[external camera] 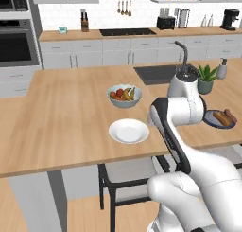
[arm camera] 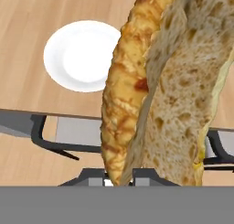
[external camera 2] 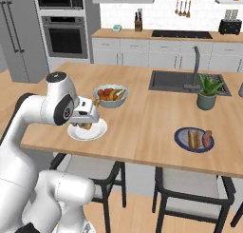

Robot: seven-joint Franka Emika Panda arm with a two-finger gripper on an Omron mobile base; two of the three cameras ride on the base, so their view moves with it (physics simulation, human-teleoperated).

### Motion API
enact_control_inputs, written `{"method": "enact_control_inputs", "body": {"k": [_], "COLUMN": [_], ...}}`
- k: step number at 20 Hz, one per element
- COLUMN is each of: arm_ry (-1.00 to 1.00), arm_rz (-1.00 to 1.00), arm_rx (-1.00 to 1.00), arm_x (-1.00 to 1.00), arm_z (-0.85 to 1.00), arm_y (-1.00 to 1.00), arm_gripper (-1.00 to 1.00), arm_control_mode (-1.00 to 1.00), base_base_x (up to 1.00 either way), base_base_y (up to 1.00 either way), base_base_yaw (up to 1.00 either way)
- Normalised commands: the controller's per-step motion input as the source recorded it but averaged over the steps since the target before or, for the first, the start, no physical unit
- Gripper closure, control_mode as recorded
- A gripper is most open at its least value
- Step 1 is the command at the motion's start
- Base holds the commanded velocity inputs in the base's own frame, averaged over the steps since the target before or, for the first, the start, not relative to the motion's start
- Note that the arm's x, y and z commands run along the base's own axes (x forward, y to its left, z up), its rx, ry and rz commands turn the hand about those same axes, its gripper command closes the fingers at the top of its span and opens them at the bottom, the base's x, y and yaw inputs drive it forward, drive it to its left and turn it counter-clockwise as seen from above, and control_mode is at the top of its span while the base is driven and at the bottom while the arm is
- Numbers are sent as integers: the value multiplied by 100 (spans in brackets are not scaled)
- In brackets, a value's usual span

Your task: Place one bun and one sausage from the bowl on each plate.

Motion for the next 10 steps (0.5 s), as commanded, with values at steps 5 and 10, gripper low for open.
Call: {"method": "enact_control_inputs", "body": {"k": [5,10], "arm_ry": [10,12], "arm_rz": [0,0], "arm_rx": [0,0], "arm_x": [80,86], "arm_z": [-16,-45], "arm_y": [79,45], "arm_gripper": [100,100], "arm_control_mode": [-100,-100], "base_base_x": [0,0], "base_base_y": [0,0], "base_base_yaw": [0,0]}}
